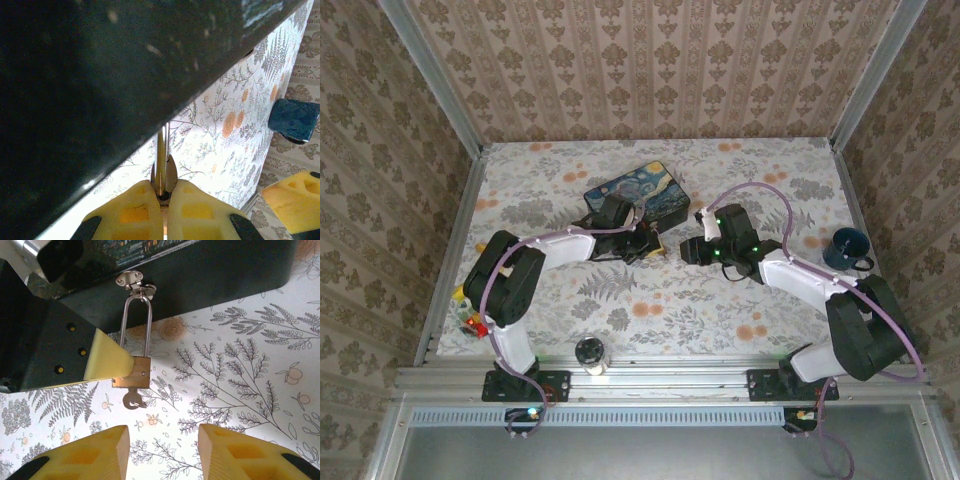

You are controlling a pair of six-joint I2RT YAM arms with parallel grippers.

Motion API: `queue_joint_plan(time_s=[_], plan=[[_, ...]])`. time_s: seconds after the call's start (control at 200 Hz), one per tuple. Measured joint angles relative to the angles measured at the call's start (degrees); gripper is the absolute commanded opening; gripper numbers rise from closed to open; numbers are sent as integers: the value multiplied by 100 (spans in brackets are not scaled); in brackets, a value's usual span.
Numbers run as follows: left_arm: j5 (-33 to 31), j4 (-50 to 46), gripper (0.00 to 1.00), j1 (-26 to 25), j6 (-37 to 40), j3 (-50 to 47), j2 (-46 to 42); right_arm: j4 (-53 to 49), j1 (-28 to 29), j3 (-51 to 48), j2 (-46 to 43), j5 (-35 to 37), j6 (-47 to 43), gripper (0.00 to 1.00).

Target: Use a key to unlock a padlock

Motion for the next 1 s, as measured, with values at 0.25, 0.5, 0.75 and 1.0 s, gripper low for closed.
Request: queue_joint_plan(time_s=[0.25, 0.5, 0.75, 1.0], plan=[[0, 2, 0, 0, -2, -2, 0, -24, 389, 0, 142, 269, -129, 39], [0, 0, 0, 0, -2, -2, 0, -46, 1108, 87, 457, 1097, -407, 39], [2, 0, 0, 0, -4, -2, 0, -92, 1342, 313, 778, 1687, -638, 40], [2, 0, 0, 0, -4, 0, 0, -90, 1353, 442, 966, 1851, -719, 47]])
